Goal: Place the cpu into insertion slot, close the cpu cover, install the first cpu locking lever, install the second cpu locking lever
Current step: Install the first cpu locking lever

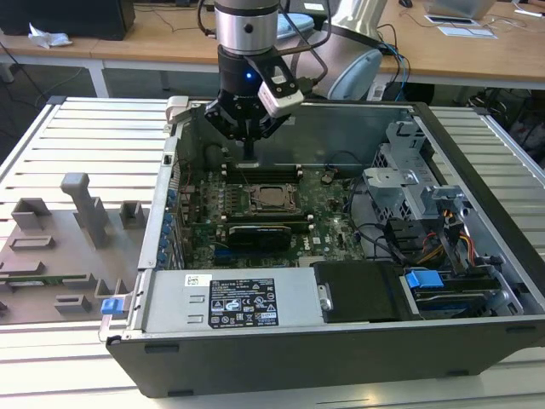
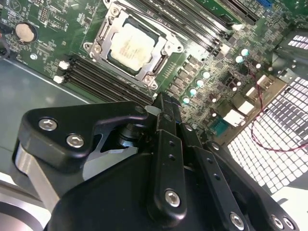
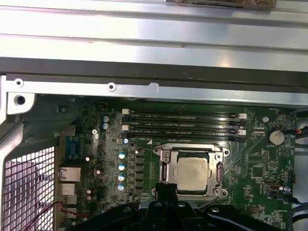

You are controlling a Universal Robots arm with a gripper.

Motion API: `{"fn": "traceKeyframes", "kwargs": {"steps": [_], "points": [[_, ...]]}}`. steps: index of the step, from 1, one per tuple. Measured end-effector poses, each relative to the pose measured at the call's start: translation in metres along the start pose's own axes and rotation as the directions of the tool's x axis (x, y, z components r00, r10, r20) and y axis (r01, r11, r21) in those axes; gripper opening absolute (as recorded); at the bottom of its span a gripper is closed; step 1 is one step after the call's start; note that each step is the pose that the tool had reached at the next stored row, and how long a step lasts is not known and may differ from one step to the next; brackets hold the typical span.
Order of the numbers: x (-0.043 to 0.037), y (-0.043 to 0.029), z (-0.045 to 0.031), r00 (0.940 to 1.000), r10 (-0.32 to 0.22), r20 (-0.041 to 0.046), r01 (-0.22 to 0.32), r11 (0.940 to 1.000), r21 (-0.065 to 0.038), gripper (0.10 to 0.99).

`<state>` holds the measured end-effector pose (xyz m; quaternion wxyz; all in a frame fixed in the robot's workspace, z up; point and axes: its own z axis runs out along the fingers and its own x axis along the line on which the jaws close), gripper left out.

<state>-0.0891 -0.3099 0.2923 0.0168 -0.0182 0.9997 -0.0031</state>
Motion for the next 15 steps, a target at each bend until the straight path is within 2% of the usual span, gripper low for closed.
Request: {"fn": "traceKeyframes", "kwargs": {"steps": [6,15], "points": [[0.0083,0.0003,-0.0003,1.0000,0.000,0.0000,0.000,1.0000,0.000,0.106],[0.0160,0.0006,-0.0006,1.0000,0.000,0.0000,0.000,1.0000,0.000,0.106]]}}
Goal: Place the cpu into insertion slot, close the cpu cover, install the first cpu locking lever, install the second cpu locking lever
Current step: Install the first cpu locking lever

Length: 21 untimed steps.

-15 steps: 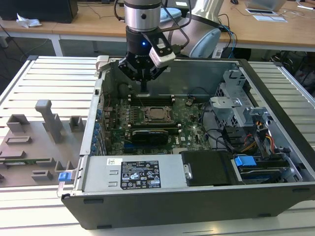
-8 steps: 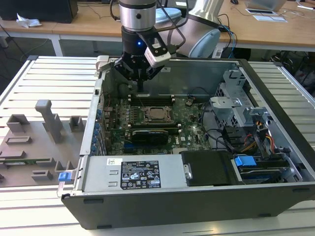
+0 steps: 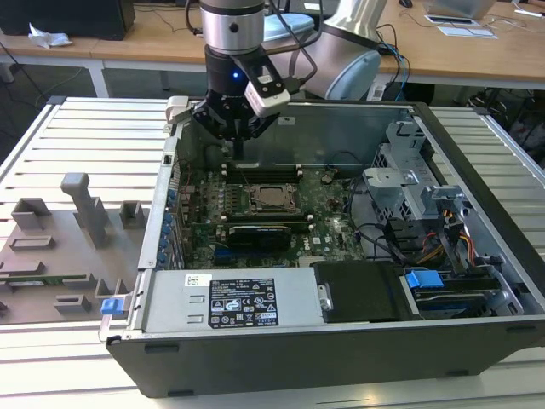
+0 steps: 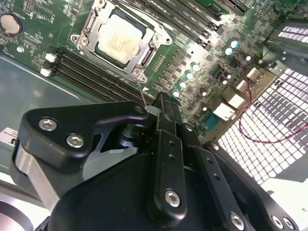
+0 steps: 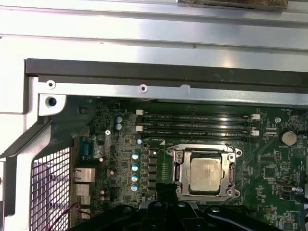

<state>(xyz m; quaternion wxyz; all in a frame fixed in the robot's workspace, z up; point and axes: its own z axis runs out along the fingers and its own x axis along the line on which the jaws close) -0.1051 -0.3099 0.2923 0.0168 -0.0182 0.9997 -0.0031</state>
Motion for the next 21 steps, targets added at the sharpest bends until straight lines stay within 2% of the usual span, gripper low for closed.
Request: {"fn": "traceKeyframes", "kwargs": {"steps": [17,21], "points": [[0.0124,0.0005,-0.0004,1.0000,0.000,-0.0001,0.000,1.0000,0.000,0.106],[0.0131,0.0004,-0.0005,1.0000,0.000,0.0000,0.000,1.0000,0.000,0.106]]}}
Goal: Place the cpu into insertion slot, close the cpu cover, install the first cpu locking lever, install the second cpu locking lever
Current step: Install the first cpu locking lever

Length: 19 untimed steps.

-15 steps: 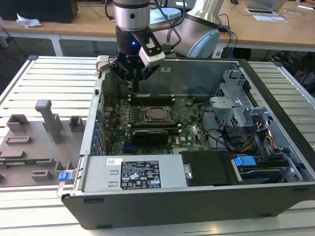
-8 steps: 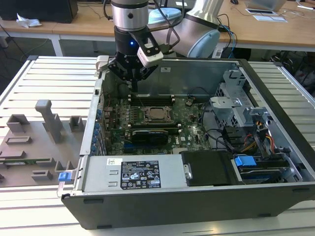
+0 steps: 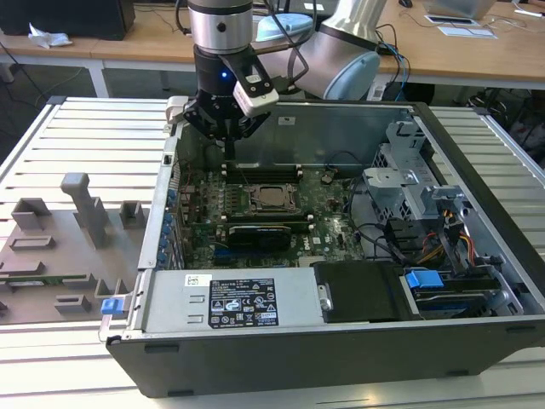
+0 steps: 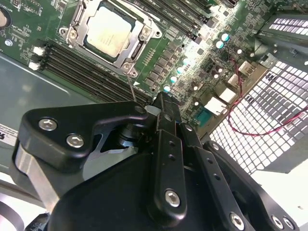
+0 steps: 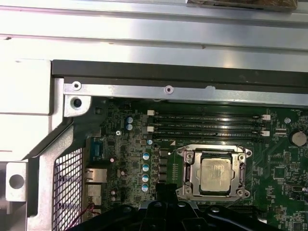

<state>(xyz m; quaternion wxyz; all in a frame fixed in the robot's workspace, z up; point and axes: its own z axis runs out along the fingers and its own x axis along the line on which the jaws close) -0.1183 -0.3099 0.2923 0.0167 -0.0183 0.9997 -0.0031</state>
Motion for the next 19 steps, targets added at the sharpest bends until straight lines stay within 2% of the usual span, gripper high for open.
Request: {"fn": "traceKeyframes", "kwargs": {"steps": [11,16,19], "points": [[0.0012,0.0001,0.0002,1.0000,0.000,0.0002,0.000,1.0000,0.000,0.106],[0.0015,0.0019,0.0055,1.0000,0.000,-0.0001,0.000,1.0000,0.000,0.106],[0.0015,0.0064,0.0078,1.0000,0.000,-0.0001,0.000,1.0000,0.000,0.106]]}}
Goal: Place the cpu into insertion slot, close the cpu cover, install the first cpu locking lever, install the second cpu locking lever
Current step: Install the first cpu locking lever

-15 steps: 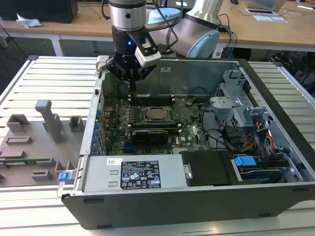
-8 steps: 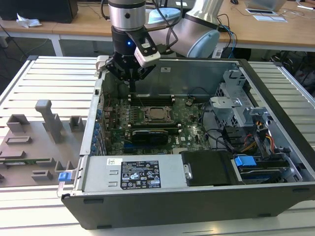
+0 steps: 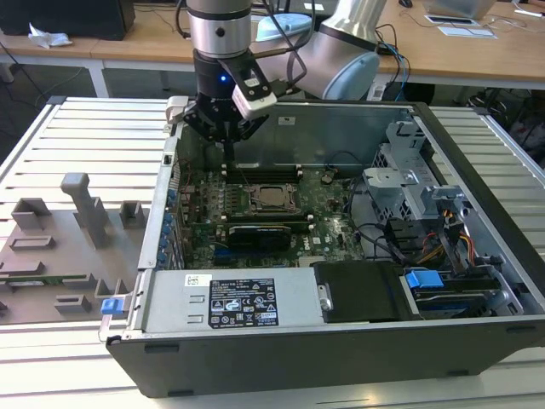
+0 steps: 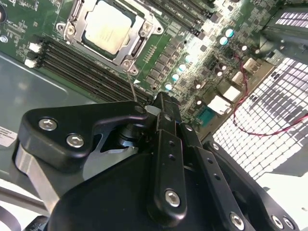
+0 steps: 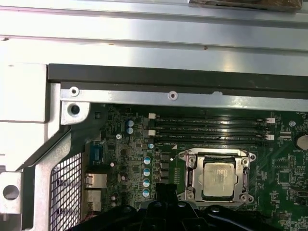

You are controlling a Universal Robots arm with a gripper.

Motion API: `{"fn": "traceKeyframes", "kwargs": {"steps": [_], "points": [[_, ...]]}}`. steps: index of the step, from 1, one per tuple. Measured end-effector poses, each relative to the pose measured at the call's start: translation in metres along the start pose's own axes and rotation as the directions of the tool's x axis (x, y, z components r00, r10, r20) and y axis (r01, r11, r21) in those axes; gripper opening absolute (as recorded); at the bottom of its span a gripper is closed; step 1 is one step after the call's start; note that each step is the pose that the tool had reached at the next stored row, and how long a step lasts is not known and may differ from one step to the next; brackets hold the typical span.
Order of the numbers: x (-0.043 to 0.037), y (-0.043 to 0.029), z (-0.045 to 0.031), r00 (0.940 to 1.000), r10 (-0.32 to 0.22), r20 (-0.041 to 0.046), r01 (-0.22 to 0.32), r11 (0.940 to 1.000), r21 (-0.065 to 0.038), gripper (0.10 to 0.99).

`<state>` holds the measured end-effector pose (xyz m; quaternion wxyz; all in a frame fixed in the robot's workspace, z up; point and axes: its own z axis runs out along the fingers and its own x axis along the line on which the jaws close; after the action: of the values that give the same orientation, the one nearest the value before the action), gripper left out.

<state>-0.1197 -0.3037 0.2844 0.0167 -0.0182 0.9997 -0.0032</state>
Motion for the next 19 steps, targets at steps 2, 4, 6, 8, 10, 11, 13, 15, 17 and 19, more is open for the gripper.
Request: {"fn": "traceKeyframes", "kwargs": {"steps": [2,4,6,8,10,11,13,15,17,19], "points": [[-0.0001,0.0033,0.0015,1.0000,0.000,0.0001,0.000,1.0000,0.000,0.106],[0.0000,0.0088,0.0034,1.0000,0.000,0.0000,0.000,1.0000,0.000,0.106],[0.0004,0.0117,0.0046,1.0000,0.000,0.0001,0.000,1.0000,0.000,0.106],[0.0009,0.0143,0.0058,1.0000,0.000,0.0000,0.000,1.0000,0.000,0.106],[0.0019,0.0165,0.0074,1.0000,0.000,0.0001,0.000,1.0000,0.000,0.106],[0.0024,0.0173,0.0082,1.0000,0.000,0.0001,0.000,1.0000,0.000,0.106],[0.0031,0.0190,0.0100,1.0000,0.000,0.0002,0.000,1.0000,0.000,0.106],[0.0035,0.0209,0.0124,1.0000,0.000,0.0000,0.000,1.0000,0.000,0.106],[0.0038,0.0234,0.0164,1.0000,0.000,0.0001,0.000,1.0000,0.000,0.106],[0.0039,0.0244,0.0215,1.0000,0.000,0.0001,0.000,1.0000,0.000,0.106]]}}
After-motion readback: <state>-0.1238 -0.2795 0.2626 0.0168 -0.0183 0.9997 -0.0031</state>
